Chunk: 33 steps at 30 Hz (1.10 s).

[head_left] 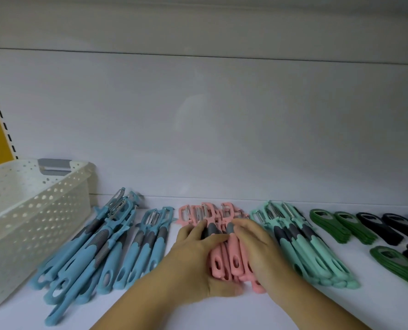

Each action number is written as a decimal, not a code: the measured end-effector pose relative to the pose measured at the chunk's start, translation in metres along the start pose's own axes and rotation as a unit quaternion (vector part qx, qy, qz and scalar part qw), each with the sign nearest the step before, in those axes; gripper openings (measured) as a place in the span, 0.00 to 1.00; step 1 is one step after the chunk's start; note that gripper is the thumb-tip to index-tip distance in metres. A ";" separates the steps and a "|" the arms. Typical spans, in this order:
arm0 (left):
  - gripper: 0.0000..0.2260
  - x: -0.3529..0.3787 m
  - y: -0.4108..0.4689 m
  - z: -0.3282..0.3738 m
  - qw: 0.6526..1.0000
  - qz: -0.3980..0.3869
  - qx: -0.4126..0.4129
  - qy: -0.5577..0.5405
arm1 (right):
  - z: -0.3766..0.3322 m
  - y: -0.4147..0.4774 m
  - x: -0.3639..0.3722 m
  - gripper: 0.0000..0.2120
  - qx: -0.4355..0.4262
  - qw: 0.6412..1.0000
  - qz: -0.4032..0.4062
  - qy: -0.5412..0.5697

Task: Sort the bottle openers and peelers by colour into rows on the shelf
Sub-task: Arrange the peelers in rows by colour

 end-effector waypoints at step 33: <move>0.31 -0.003 -0.004 0.024 0.999 -0.012 0.024 0.029 | -0.036 -0.019 -0.009 0.09 -0.146 0.847 -0.036 -0.511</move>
Point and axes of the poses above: each hand's wrist, its own y-axis towards the middle knuckle, its own x-axis out of the palm, z = x × y, the point moved 9 cm from there along y, towards the middle knuckle, and after that the axes turned 13 degrees about y, right-handed, at the moved point
